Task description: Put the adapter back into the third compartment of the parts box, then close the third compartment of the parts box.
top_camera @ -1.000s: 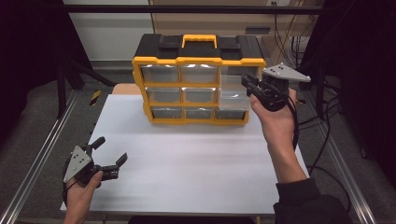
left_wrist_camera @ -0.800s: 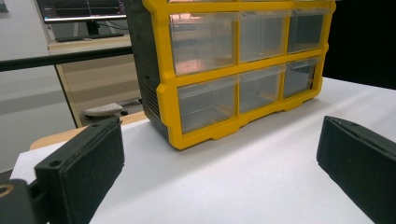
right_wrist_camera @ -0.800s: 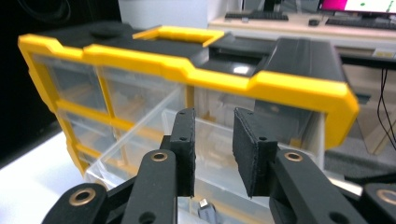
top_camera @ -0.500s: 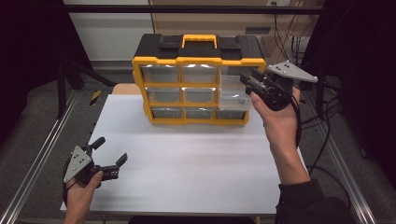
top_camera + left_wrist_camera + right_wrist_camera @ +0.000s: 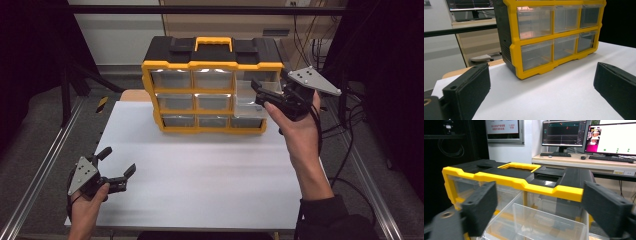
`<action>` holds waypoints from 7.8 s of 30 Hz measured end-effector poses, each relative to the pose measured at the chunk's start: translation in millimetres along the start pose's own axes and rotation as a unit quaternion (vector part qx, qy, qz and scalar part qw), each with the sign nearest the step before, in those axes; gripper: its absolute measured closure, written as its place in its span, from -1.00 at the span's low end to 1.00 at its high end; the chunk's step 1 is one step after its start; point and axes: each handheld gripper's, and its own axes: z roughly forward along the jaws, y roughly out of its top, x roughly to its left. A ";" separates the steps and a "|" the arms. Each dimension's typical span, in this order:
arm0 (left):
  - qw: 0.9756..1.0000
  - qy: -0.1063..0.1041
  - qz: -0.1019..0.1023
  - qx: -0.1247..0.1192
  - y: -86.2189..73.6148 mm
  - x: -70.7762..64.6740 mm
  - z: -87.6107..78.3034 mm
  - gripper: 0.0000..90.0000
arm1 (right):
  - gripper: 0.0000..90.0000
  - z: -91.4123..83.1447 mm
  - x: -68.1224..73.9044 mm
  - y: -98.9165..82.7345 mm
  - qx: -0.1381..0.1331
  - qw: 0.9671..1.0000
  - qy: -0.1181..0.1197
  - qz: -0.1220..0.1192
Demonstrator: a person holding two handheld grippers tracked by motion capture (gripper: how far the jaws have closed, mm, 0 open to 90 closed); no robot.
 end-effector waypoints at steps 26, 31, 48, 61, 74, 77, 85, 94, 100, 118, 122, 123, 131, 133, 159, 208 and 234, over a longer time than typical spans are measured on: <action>1.000 -0.003 0.000 -0.001 0.0 0.0 0.0 -0.99 | -0.94 -13.2 4.3 -4.0 -0.026 1.000 0.007 -0.007; 1.000 -0.003 0.000 -0.002 0.2 -0.2 0.0 -0.99 | -0.94 -15.3 1.8 -5.6 -0.023 1.000 0.011 -0.001; 1.000 -0.003 0.002 -0.002 0.9 -1.3 -0.5 -0.99 | -0.94 -30.5 1.2 -9.6 -0.012 1.000 0.017 -0.009; 1.000 -0.004 0.002 -0.002 1.1 -1.8 -0.3 -0.99 | -0.94 -38.0 0.6 -22.8 -0.006 1.000 0.013 -0.007; 1.000 -0.003 0.000 -0.004 1.2 -1.2 -0.9 -0.99 | -0.94 -45.6 -1.7 -33.1 -0.009 1.000 0.012 0.002; 1.000 -0.003 0.000 -0.004 1.3 -1.1 -1.3 -0.99 | -0.94 -47.6 -3.5 -35.3 -0.012 1.000 0.013 0.006; 1.000 -0.003 -0.001 -0.004 1.2 -0.9 -1.4 -0.99 | -0.93 -50.1 -4.0 -44.5 -0.009 1.000 0.014 0.011; 1.000 -0.003 0.000 -0.005 1.3 -1.0 -1.3 -0.99 | -0.94 -54.5 -1.1 -51.7 -0.004 1.000 0.019 0.007; 1.000 -0.003 -0.001 -0.005 1.3 -0.8 -1.6 -0.99 | -0.94 -56.4 2.2 -57.2 -0.001 1.000 0.022 0.003; 1.000 -0.003 0.000 -0.005 1.3 -0.8 -1.6 -0.99 | -0.94 -61.5 4.0 -81.1 0.018 0.999 0.024 0.010; 1.000 -0.003 0.000 -0.005 1.3 -0.8 -1.6 -0.99 | -0.94 -62.6 3.2 -85.3 0.021 0.999 0.024 0.013; 1.000 -0.003 0.000 -0.005 1.3 -0.8 -1.5 -0.99 | -0.94 -62.8 2.8 -86.3 0.023 0.999 0.024 0.013; 1.000 -0.003 0.000 -0.005 1.3 -0.9 -1.6 -0.99 | -0.93 -63.9 3.0 -91.6 0.027 0.999 0.027 0.013; 1.000 -0.003 0.000 -0.005 1.3 -0.8 -1.6 -0.99 | -0.93 -63.9 3.2 -93.5 0.029 0.999 0.027 0.014; 1.000 -0.005 0.000 -0.005 1.4 -1.4 -1.8 -0.99 | -0.59 -65.0 9.7 -115.1 0.053 0.998 0.027 0.022; 1.000 -0.006 -0.002 -0.005 1.2 -1.0 -1.2 -0.99 | 1.00 -50.3 16.3 -100.5 0.045 0.998 0.025 -0.021; 1.000 -0.005 -0.001 -0.005 1.1 -0.5 -0.9 -0.99 | 1.00 -45.1 15.7 -97.8 0.057 0.998 0.025 -0.018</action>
